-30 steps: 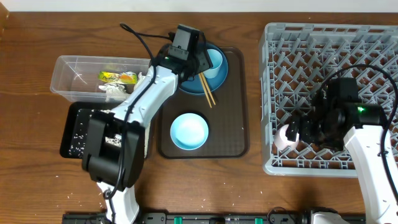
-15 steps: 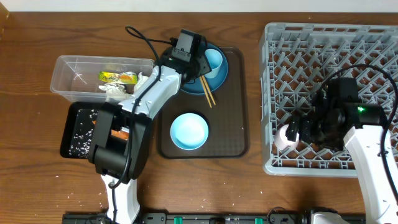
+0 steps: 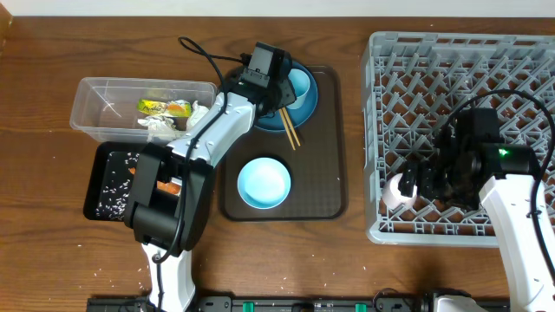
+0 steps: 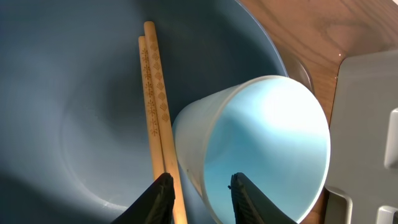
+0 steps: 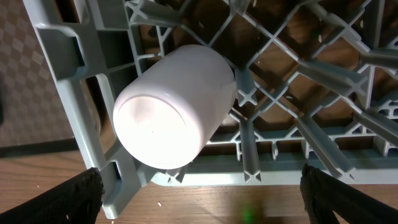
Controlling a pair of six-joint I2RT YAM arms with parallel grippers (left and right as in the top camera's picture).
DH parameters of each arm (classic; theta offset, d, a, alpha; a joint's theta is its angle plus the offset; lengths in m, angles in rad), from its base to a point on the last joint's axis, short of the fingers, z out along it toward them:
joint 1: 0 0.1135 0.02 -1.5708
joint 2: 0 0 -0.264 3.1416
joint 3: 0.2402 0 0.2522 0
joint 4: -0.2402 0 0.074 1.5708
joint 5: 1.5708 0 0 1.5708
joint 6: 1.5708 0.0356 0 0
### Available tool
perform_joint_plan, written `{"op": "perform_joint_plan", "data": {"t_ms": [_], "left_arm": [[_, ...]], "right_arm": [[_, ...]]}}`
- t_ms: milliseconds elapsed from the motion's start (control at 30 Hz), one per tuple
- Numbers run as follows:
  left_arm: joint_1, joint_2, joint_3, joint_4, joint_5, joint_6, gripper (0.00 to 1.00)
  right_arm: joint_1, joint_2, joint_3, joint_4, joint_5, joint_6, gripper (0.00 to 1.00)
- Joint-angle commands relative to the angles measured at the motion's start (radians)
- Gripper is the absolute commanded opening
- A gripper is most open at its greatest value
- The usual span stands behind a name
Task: Sort waste into correct bins and load items into the dishwasher rack
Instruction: 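Lift the light-blue cup and turn it sideways toward the right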
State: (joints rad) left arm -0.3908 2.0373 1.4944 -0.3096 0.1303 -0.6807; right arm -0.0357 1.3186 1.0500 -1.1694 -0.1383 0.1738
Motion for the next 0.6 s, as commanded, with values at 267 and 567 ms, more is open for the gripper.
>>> {"op": "perform_joint_plan", "data": {"t_ms": [267,567], "left_arm": [[-0.002,0.002,-0.003,-0.006,-0.012,0.002,0.15],[0.005,-0.005,-0.003,0.042,-0.027,0.001,0.06]], "right_arm": [[-0.003,0.002,0.021,0.000,0.000,-0.011,0.99],[-0.003,0.002,0.021,0.000,0.000,-0.011,0.99]]}}
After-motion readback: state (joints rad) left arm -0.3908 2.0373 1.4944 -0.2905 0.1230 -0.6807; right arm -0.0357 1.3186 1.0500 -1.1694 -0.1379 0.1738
